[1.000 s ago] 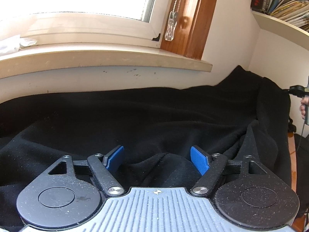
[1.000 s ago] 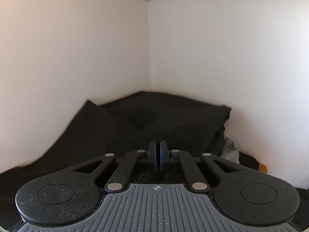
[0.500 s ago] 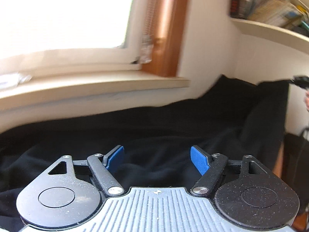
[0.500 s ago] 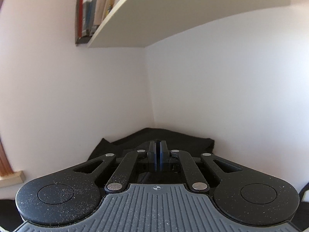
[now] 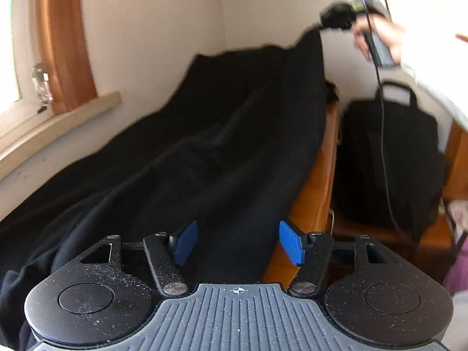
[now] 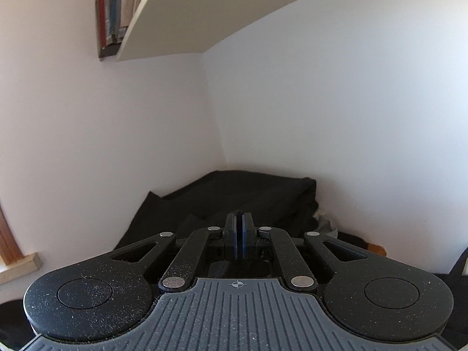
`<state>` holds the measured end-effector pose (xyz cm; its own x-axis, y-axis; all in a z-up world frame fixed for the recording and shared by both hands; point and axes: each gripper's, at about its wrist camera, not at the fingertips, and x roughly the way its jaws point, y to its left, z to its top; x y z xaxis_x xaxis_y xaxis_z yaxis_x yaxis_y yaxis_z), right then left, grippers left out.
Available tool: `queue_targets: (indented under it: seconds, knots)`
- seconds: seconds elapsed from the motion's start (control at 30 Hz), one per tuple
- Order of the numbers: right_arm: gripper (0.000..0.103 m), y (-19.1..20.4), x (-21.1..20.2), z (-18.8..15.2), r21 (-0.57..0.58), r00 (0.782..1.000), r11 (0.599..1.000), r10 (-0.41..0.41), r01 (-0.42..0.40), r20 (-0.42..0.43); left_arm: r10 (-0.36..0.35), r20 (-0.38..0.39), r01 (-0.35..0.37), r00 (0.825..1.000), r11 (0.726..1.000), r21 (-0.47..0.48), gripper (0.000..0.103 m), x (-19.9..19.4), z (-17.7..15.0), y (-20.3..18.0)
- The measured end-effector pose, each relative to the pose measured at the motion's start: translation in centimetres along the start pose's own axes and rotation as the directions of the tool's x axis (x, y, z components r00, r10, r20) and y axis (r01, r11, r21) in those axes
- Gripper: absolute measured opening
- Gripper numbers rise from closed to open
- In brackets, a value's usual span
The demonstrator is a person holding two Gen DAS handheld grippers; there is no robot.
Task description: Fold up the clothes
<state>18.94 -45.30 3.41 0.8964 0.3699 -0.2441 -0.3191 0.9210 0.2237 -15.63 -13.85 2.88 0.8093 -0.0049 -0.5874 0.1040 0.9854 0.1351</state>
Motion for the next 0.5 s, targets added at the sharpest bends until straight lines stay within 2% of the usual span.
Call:
queue_targets:
  seconds: [0.07, 0.17, 0.23, 0.27, 0.37, 0.5]
  knots:
    - [0.005, 0.1, 0.0, 0.0, -0.014, 1.000, 1.000, -0.001, 0.001, 0.001, 0.004, -0.022, -0.004, 1.000, 1.000, 0.008, 0.065, 0.7, -0.2, 0.5]
    - [0.005, -0.1, 0.1, -0.2, -0.017, 1.000, 1.000, 0.000, 0.000, -0.001, -0.018, -0.037, 0.018, 0.999, 1.000, 0.008, 0.042, 1.0, -0.3, 1.6]
    - [0.005, -0.2, 0.3, -0.3, -0.020, 1.000, 1.000, -0.001, 0.001, -0.003, -0.059, -0.037, 0.059, 0.998, 0.998, -0.008, 0.001, 0.8, -0.1, 2.7]
    - [0.005, -0.3, 0.3, -0.4, -0.021, 1.000, 1.000, -0.001, 0.001, -0.004, -0.073, -0.035, 0.072, 0.997, 0.997, -0.021, 0.001, 0.6, 0.0, 3.5]
    - [0.005, -0.4, 0.5, -0.6, -0.026, 1.000, 1.000, -0.006, 0.006, -0.009, -0.020, -0.001, 0.020, 1.000, 0.995, -0.095, 0.001, 0.4, 0.9, 6.7]
    - [0.005, -0.3, 1.0, -1.1, -0.025, 1.000, 1.000, -0.005, 0.005, -0.021, 0.051, 0.032, -0.043, 0.998, 0.980, -0.195, 0.001, 0.2, 1.9, 10.8]
